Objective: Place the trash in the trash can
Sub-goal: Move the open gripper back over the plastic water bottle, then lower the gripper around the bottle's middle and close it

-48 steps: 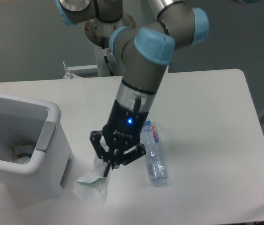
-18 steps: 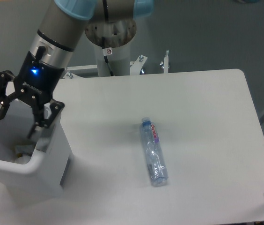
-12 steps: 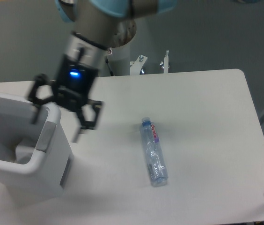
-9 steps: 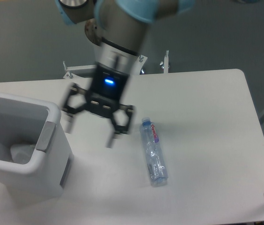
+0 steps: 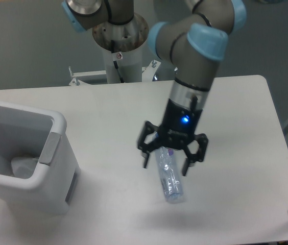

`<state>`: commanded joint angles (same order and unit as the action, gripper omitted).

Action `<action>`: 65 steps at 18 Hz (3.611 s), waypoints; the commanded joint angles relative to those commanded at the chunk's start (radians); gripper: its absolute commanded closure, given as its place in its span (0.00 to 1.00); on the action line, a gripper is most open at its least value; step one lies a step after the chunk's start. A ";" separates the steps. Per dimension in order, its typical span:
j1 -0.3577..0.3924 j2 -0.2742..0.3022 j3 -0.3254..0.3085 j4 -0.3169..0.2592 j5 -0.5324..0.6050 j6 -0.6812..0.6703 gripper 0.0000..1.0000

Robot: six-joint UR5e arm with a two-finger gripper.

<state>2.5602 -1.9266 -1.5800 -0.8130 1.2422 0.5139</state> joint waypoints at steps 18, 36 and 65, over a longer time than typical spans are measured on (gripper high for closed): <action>-0.055 -0.155 0.090 -0.218 0.218 0.087 0.00; -0.147 -0.310 0.218 -0.285 0.379 -0.021 0.00; -0.155 -0.272 0.267 -0.293 0.340 -0.064 0.42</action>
<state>2.4052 -2.1984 -1.3131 -1.1060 1.5818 0.4494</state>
